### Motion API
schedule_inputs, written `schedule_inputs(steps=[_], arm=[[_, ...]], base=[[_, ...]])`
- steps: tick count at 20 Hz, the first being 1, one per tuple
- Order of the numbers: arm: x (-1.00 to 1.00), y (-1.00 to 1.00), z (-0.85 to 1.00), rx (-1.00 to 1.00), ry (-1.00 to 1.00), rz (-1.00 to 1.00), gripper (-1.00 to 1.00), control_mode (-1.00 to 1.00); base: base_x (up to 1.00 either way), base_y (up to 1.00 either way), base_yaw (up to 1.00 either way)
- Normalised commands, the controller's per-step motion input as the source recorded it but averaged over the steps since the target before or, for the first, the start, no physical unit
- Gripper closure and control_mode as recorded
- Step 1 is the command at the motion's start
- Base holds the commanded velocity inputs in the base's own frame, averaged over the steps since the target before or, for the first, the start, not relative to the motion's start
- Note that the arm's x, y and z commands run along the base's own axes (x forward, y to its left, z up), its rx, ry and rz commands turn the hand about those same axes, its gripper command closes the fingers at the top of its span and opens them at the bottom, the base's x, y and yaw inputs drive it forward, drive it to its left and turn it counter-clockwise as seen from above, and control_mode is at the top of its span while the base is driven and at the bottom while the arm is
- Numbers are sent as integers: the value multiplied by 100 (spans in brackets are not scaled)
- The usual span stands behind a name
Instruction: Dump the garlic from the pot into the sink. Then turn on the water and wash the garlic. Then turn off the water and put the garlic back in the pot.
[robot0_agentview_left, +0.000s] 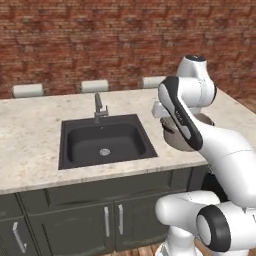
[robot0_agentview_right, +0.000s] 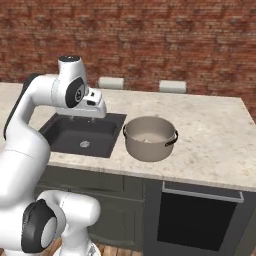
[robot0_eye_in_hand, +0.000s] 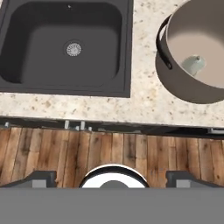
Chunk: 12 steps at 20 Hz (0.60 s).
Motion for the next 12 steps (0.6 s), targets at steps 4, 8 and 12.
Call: schedule_inputs(steps=[4, 8, 12], arm=[[0, 0, 0, 0, 0, 0, -100, 100], [0, 0, 0, 0, 0, 0, -100, 100], [0, 0, 0, 0, 0, 0, -100, 100]], base=[[45, -30, 0], [72, -21, 0], [86, -19, 0]])
